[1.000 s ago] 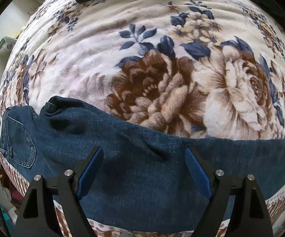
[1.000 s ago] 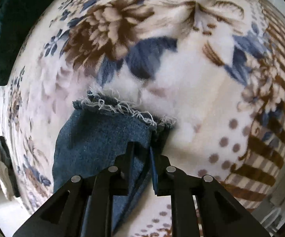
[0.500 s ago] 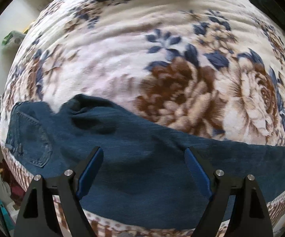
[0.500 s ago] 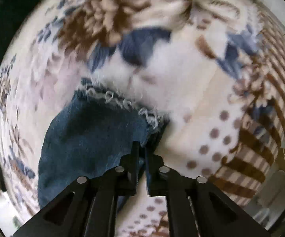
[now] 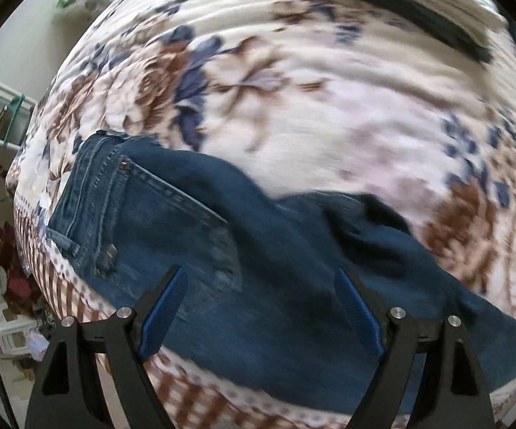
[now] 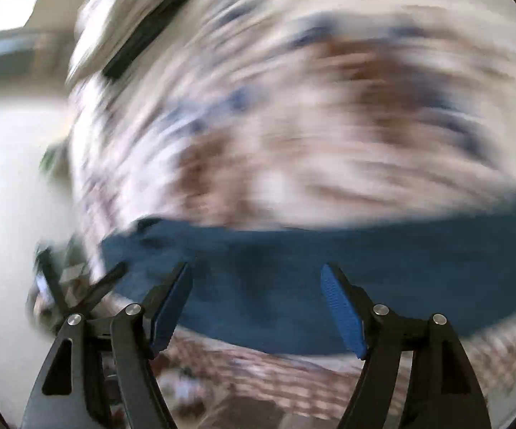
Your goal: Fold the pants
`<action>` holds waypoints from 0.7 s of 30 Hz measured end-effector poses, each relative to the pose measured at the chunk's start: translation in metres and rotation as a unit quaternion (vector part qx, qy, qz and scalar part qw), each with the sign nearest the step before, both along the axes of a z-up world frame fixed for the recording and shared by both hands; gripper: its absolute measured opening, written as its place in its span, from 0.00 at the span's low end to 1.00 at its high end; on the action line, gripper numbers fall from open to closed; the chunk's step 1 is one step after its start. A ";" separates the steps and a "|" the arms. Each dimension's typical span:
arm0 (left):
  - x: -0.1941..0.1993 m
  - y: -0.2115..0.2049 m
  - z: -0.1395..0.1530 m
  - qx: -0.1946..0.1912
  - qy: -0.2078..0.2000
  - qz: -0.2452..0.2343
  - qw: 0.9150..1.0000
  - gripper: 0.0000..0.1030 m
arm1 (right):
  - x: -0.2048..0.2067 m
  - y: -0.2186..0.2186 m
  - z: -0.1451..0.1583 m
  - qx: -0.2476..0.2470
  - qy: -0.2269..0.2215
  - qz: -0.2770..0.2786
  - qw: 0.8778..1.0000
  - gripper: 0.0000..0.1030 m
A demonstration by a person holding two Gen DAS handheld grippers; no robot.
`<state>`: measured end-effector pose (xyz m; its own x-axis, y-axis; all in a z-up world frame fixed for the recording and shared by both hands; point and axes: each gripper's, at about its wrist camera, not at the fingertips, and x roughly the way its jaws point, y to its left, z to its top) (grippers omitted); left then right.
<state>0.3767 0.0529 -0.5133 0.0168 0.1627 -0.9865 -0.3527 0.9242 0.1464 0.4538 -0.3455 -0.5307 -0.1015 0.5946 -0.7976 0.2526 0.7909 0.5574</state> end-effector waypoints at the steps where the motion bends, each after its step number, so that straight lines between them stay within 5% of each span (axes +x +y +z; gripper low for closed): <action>1: 0.002 0.009 -0.003 -0.005 0.003 0.005 1.000 0.81 | 0.017 0.033 -0.009 0.022 0.003 0.025 0.999 0.75; 9: 0.014 0.062 -0.005 -0.022 0.014 0.019 0.999 0.81 | 0.080 0.209 -0.084 0.120 0.099 0.143 0.977 0.75; 14: 0.029 0.083 -0.008 -0.039 0.018 0.011 0.999 0.81 | 0.069 0.230 -0.104 0.087 0.111 0.172 0.975 0.75; 21: 0.047 0.118 -0.029 -0.087 0.039 0.040 0.995 0.81 | 0.066 0.225 -0.100 0.156 0.124 0.174 0.964 0.74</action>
<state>0.4234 0.1705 -0.5419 -0.0671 -0.0139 -0.9977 -0.4207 0.9071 0.0156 0.5197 -0.1205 -0.6304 -0.5032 0.6974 -0.5103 0.1590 0.6551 0.7386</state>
